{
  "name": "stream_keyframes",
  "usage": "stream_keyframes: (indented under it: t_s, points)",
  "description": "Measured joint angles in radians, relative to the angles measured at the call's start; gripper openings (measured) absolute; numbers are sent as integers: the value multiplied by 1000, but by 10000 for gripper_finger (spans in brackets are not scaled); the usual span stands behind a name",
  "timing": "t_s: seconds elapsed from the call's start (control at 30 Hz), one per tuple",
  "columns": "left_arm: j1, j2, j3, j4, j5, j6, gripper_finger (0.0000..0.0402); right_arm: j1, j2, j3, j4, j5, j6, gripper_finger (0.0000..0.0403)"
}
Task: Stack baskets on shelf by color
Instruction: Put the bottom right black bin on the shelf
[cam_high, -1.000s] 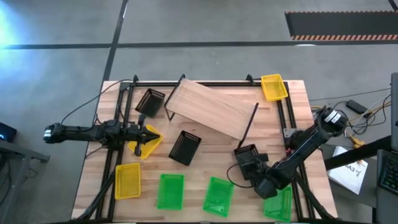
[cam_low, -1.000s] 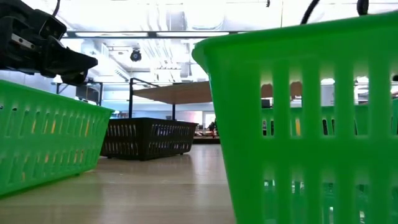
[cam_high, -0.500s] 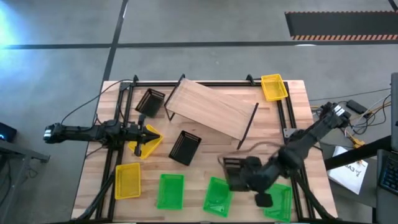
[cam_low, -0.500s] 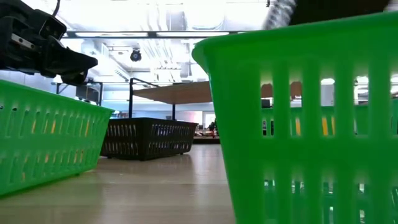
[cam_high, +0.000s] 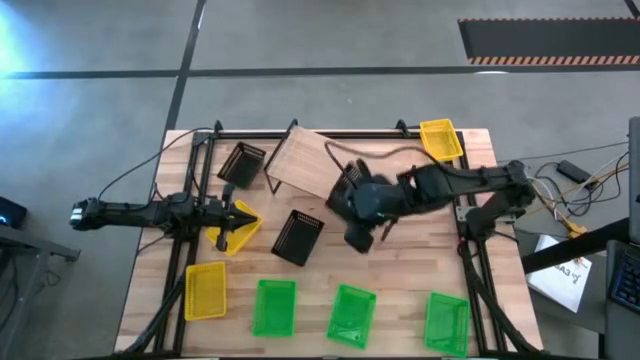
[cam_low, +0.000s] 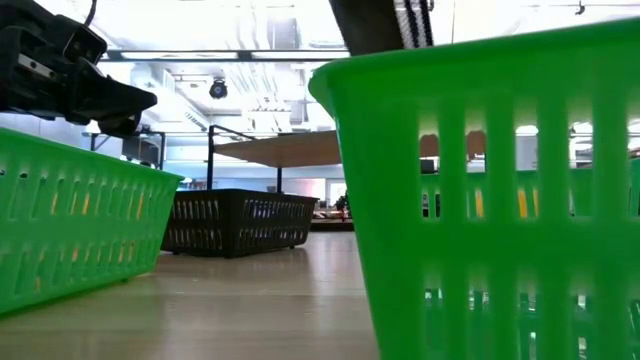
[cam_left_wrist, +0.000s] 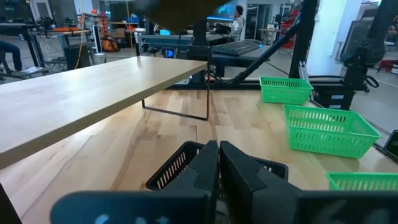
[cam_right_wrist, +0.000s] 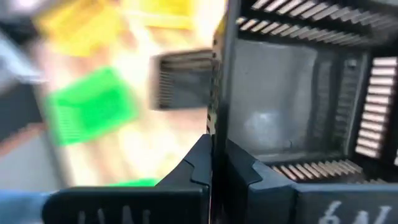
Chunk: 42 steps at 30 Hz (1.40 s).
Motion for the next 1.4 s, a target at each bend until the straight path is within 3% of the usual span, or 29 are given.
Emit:
stream_keyframes:
  t_s: [0.2,0.33,0.77,1.1,1.4]
  points:
    - [0,0,0,0,0,0,0,-68,95,65,-301,12,-49,8]
    - [0,-1,0,1,0,0,0,-90,105,-6,-253,10,-121,8]
    - [0,0,0,0,0,0,0,-116,52,-230,-278,-17,-63,8]
    - [0,5,0,0,0,0,0,-115,40,-246,-275,-15,-71,10]
    - [0,5,0,0,0,0,0,-114,25,-246,-275,-22,-86,80]
